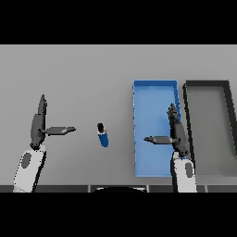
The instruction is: Pick up the blue pipe and place it into the blue bin.
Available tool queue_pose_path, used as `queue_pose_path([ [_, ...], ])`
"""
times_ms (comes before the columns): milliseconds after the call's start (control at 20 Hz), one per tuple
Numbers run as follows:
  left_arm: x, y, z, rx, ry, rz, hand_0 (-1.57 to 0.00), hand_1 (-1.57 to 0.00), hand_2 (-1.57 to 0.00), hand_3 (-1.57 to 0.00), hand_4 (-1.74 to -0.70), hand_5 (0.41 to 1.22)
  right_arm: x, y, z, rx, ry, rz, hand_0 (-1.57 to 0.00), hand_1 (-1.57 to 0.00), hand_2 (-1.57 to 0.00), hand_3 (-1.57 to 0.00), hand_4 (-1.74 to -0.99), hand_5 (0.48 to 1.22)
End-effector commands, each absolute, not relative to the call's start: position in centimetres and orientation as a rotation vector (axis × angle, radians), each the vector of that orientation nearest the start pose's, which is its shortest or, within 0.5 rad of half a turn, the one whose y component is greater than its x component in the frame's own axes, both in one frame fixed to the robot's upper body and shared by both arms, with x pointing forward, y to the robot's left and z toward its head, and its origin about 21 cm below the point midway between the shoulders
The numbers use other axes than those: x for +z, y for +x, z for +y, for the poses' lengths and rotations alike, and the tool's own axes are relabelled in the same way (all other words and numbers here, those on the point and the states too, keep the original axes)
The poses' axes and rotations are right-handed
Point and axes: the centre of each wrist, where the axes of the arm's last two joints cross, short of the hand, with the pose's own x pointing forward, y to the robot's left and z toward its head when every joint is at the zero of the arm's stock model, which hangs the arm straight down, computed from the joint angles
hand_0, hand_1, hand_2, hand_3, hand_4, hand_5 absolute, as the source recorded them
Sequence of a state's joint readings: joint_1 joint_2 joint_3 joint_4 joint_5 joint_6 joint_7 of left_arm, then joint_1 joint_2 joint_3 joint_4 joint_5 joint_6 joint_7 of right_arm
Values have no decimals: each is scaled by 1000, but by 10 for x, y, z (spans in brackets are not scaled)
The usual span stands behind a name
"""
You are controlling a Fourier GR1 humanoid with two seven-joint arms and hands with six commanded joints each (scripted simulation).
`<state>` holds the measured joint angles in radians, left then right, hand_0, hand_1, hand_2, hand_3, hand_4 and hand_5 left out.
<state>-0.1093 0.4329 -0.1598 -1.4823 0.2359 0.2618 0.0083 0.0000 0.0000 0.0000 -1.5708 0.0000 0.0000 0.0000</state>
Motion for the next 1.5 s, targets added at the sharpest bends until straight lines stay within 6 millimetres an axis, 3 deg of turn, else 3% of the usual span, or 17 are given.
queue_pose_path([
  [0,27,272,292,-86,250,-1555,1,1,1,1,-1006,586,-3,248,-228,-1,0,-1572,1,1,1,1,-1222,603],
  [250,26,270,295,-88,252,-1559,1,1,1,1,-1006,586,-3,245,-222,3,2,-1578,1,1,1,1,-1222,603],
  [300,26,260,306,-252,200,-1585,1,1,1,1,-1006,586,0,236,-232,132,-41,-1640,1,1,1,1,-1222,603],
  [400,25,252,321,-398,157,-1575,1,1,1,1,-1011,588,4,226,-239,238,-66,-1651,1,1,1,1,-1230,601],
  [750,29,245,331,-505,34,-1572,1,1,1,1,-1023,594,14,221,-239,298,-91,-1646,1,1,1,1,-1218,589],
  [1150,33,233,295,-742,-155,-1432,1,1,1,1,-1063,498,12,223,-237,322,-72,-1675,1,1,1,1,-1233,604],
  [1450,24,231,250,-839,-259,-1415,1,1,1,1,-1101,447,12,219,-239,315,-61,-1682,1,1,1,1,-1262,617],
])
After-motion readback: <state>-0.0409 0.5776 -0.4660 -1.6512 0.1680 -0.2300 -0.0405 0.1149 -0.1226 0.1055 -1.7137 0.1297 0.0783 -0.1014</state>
